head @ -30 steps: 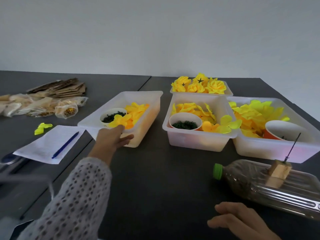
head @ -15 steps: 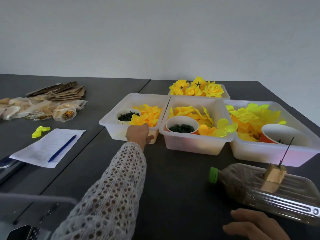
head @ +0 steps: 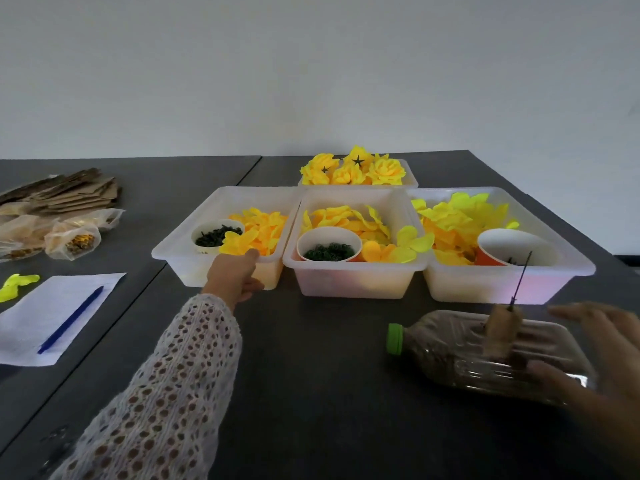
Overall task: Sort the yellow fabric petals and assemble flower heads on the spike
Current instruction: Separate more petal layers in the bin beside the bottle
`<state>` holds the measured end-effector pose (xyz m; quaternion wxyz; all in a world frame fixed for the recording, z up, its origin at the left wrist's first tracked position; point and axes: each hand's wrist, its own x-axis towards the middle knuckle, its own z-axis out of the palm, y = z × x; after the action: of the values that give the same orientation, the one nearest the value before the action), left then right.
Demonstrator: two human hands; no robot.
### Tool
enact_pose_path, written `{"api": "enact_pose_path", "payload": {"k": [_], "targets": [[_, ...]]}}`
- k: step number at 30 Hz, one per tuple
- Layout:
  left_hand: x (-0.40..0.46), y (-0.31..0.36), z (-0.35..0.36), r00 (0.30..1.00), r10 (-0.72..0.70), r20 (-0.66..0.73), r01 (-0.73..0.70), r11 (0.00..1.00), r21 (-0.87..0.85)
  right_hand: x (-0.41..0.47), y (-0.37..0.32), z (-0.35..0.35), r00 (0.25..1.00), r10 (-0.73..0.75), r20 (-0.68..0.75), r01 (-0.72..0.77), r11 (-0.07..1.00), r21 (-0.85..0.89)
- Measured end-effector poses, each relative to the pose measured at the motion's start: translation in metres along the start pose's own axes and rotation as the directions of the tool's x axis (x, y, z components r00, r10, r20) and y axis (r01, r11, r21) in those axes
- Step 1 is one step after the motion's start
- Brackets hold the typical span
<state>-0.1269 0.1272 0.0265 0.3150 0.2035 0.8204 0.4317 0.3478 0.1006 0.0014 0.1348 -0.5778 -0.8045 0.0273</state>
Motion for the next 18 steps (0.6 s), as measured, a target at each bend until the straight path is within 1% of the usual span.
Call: {"api": "enact_pose_path", "payload": {"k": [1,2,3,4,5,6,7,9,11,12,13,16,18], "targets": [[-0.003,0.0,-0.001,1.0,0.005,0.029,-0.007,0.998,0.058,0.007,0.002,0.0,0.992,0.053,0.112,-0.044,0.995,-0.085],[-0.005,-0.001,-0.001,0.998,0.01,0.068,-0.018,0.993,0.118,0.013,0.003,0.0,0.985,0.083,0.15,-0.06,0.986,-0.157],[-0.009,-0.002,-0.001,0.994,0.01,0.106,-0.028,0.985,0.169,0.019,0.003,-0.003,0.976,0.086,0.202,-0.042,0.976,-0.212],[-0.012,-0.002,-0.001,0.99,0.003,0.143,-0.033,0.977,0.209,0.025,0.01,-0.001,0.977,0.049,0.206,0.006,0.967,-0.256],[-0.016,-0.003,0.001,0.983,-0.012,0.183,-0.032,0.972,0.234,0.03,0.013,-0.002,0.979,0.03,0.203,0.022,0.969,-0.247],[-0.019,-0.003,0.004,0.973,-0.031,0.229,-0.025,0.971,0.238,0.033,0.013,-0.001,0.972,0.014,0.233,0.043,0.97,-0.237],[-0.022,-0.003,0.007,0.959,-0.049,0.28,-0.013,0.976,0.216,0.035,0.007,-0.002,0.964,0.003,0.267,0.068,0.964,-0.255],[-0.028,-0.001,0.014,0.926,-0.068,0.371,0.027,0.993,0.115,0.044,0.0,-0.002,0.948,-0.064,0.311,0.141,0.963,-0.23],[-0.034,0.0,0.023,0.907,-0.067,0.415,0.062,0.998,0.027,0.047,-0.011,-0.005,0.935,-0.113,0.337,0.168,0.976,-0.138],[-0.036,0.001,0.027,0.903,-0.069,0.425,0.074,0.997,0.003,0.049,-0.013,-0.005,0.935,-0.146,0.323,0.18,0.981,-0.078],[-0.039,0.002,0.032,0.899,-0.072,0.432,0.083,0.997,-0.005,0.048,-0.016,-0.005,0.935,-0.153,0.32,0.181,0.982,-0.059],[-0.046,0.001,0.045,0.898,-0.085,0.432,0.101,0.995,-0.013,0.045,-0.021,-0.005,0.95,-0.193,0.245,0.219,0.972,-0.083],[-0.05,-0.002,0.052,0.909,-0.079,0.41,0.124,0.988,-0.086,0.038,-0.019,-0.007,0.959,-0.14,0.248,0.171,0.979,-0.108]]}}
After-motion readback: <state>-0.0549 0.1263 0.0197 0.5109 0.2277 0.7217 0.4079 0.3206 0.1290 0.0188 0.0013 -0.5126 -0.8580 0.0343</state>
